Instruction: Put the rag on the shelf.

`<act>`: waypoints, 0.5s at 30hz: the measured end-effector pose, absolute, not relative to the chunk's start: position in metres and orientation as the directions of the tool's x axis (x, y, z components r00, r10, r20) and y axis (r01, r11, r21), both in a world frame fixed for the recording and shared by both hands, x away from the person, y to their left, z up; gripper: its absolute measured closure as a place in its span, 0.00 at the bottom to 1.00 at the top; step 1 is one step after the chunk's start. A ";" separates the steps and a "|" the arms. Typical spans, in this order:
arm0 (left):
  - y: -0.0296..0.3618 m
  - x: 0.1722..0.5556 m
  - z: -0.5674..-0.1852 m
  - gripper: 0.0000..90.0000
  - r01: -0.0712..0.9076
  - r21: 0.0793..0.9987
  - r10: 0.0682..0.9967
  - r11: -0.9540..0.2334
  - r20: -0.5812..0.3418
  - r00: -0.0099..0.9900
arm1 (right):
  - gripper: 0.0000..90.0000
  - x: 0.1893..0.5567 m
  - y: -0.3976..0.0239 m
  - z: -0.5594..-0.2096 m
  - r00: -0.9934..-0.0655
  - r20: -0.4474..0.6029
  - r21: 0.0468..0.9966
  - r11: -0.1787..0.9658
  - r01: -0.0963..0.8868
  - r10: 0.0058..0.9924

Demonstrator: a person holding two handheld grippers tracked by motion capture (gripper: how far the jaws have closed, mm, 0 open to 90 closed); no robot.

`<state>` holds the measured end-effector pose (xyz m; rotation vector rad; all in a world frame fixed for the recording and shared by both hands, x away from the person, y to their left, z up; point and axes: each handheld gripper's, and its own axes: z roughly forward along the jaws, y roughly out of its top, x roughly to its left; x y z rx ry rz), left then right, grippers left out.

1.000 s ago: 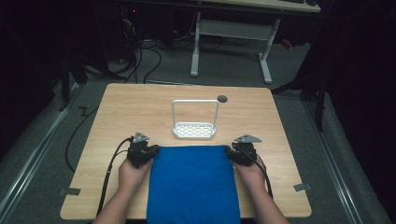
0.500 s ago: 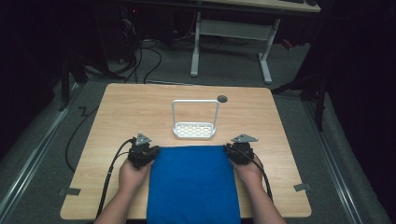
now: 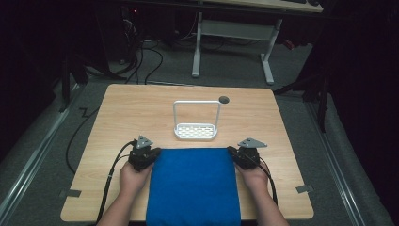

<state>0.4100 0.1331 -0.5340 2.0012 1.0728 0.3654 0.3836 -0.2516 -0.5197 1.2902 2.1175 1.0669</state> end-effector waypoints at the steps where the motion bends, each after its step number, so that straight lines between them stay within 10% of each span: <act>1: 0.133 0.410 -0.534 0.98 0.558 0.772 0.795 -0.304 -0.118 0.595 | 0.98 0.384 -0.252 -0.520 -0.469 0.024 0.795 0.268 0.545 0.883; 15: 0.152 0.388 -0.504 0.98 0.440 0.883 0.786 -0.160 -0.156 0.598 | 0.98 0.363 -0.253 -0.489 -0.459 0.012 0.887 0.203 0.415 0.888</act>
